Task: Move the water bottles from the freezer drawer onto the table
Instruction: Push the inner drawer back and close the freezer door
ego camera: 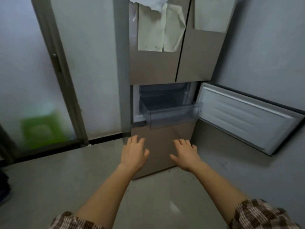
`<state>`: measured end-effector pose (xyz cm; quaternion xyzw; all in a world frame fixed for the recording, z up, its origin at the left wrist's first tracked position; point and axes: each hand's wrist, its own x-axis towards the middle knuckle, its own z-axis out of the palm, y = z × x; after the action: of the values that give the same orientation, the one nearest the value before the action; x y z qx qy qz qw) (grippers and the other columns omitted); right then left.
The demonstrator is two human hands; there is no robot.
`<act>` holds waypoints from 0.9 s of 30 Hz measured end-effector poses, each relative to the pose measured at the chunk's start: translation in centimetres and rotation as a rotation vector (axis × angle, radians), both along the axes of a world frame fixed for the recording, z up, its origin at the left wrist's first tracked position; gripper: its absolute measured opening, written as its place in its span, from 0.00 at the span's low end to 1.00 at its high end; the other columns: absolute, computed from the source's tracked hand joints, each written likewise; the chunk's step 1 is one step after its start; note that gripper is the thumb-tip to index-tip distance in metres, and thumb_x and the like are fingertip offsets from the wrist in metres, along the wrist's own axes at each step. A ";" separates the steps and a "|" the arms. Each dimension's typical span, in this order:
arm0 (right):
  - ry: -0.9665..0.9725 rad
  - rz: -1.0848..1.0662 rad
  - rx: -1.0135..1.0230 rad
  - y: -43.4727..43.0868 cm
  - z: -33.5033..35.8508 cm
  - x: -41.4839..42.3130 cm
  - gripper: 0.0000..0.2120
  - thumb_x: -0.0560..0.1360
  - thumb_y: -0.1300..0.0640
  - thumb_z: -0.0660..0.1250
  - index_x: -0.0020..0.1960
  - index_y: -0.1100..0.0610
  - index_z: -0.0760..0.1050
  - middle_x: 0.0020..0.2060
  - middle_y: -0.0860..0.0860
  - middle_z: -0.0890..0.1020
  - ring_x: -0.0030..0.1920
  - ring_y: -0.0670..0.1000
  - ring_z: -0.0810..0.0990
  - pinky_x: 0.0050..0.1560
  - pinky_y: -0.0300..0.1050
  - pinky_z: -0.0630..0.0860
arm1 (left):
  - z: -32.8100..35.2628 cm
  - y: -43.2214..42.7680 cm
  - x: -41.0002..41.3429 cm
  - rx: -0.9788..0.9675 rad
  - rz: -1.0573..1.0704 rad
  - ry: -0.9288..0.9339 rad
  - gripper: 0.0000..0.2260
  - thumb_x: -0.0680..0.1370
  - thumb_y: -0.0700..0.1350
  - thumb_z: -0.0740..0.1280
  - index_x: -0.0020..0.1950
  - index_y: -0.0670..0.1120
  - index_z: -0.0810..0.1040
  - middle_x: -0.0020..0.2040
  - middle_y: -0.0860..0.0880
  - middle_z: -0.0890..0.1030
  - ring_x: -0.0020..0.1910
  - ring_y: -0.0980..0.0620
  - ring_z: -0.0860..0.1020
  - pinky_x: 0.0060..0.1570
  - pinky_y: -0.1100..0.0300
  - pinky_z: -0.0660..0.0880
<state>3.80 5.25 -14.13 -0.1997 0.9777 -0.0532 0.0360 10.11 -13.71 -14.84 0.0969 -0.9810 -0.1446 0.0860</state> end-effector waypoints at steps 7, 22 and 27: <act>-0.014 -0.022 -0.001 -0.4 -2.2 -15.9 0.27 0.76 0.46 0.61 0.71 0.54 0.60 0.69 0.53 0.66 0.69 0.56 0.62 0.69 0.62 0.59 | -1.5 -0.7 -16.1 -0.044 -0.012 -0.026 0.23 0.79 0.50 0.59 0.73 0.47 0.65 0.73 0.45 0.65 0.71 0.45 0.63 0.65 0.50 0.68; 0.006 -0.097 0.042 1.7 -6.2 -43.7 0.30 0.80 0.47 0.58 0.76 0.54 0.49 0.71 0.58 0.60 0.68 0.59 0.65 0.62 0.54 0.69 | -6.0 0.4 -41.6 -0.264 -0.173 -0.102 0.25 0.79 0.45 0.64 0.76 0.51 0.62 0.67 0.49 0.73 0.65 0.47 0.71 0.60 0.54 0.70; 0.029 0.010 -0.054 3.0 -7.2 -50.1 0.17 0.80 0.49 0.58 0.65 0.58 0.63 0.63 0.59 0.64 0.53 0.57 0.75 0.44 0.48 0.76 | -6.6 0.6 -44.8 -0.370 -0.091 0.026 0.27 0.57 0.43 0.82 0.56 0.48 0.84 0.44 0.47 0.81 0.40 0.45 0.80 0.35 0.58 0.75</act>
<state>-46.33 8.21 -21.34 -0.2063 0.9753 -0.0767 0.0164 -34.67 -13.07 -21.45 0.0332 -0.9930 0.0334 0.1084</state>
